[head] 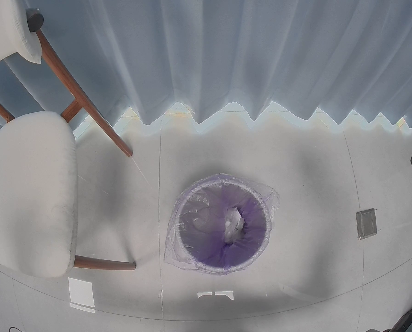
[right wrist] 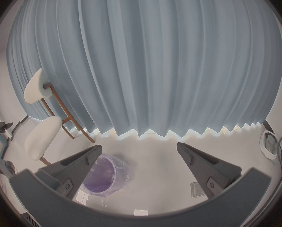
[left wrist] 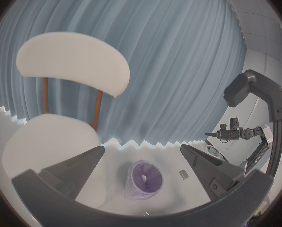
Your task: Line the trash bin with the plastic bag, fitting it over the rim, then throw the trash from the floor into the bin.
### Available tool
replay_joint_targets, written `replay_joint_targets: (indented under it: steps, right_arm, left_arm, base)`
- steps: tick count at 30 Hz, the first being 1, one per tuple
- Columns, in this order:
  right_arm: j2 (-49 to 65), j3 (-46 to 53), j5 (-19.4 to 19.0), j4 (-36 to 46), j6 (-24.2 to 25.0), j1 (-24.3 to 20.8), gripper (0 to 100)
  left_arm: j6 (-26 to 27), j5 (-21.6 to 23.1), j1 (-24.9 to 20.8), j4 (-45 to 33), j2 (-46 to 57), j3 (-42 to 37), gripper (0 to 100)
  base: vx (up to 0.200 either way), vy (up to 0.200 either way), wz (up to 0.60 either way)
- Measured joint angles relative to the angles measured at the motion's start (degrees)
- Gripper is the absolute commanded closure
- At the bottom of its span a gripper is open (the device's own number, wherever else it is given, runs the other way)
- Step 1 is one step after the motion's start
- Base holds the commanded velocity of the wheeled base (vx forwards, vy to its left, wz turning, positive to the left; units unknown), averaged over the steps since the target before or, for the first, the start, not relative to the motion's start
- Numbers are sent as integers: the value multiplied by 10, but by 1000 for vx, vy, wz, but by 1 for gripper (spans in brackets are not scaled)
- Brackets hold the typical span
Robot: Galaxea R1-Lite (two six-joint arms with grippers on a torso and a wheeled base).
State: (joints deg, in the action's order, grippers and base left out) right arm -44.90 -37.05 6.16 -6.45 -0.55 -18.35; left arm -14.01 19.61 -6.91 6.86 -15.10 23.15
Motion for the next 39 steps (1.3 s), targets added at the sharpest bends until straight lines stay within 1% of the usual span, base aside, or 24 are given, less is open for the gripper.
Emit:
replay_joint_targets:
  steps: [4,9,10,15,19,21,24,29,33,35,38,39]
  right_arm:
    - [15,0,-1,0,-1,3,0]
    - [25,-2,-1,-1,-1,3,0]
    - [26,-2,-1,-1,-1,3,0]
    - [30,-7,-1,-2,0,3,0]
    - [33,-10,-1,-3,1,3,0]
    - [33,-10,-1,-3,1,3,0]
    - [34,-11,-1,-3,1,3,0]
    - [35,-10,-2,-3,0,3,0]
    - [35,-8,-1,-3,0,3,0]
    - [36,-7,-1,-3,0,3,0]
    - [38,0,-1,-2,-1,4,0]
    - [41,5,-1,-1,-2,4,0]
  left_arm:
    - [7,-11,14,-3,48,-11,0]
    - [24,-63,22,7,81,-34,0]
    - [28,-68,23,7,85,-41,0]
    - [84,-91,24,8,95,-91,0]
    - [117,-149,25,8,99,-157,0]
    - [123,-175,25,-8,100,-188,0]
    - [131,-207,25,-42,101,-210,0]
    - [151,-211,29,-42,102,-219,0]
    - [167,-207,52,-42,113,-221,0]
    - [175,-198,61,-42,123,-221,0]
    - [174,-170,66,-42,132,-221,0]
    - [173,-167,67,-41,134,-221,0]
  base:
    - [0,0,0]
    - [0,0,0]
    - [0,0,0]
    - [0,0,0]
    - [0,0,0]
    - [0,0,0]
    - [0,0,0]
    - [0,0,0]
    - [0,0,0]
    - [0,0,0]
    - [0,0,0]
    - [0,0,0]
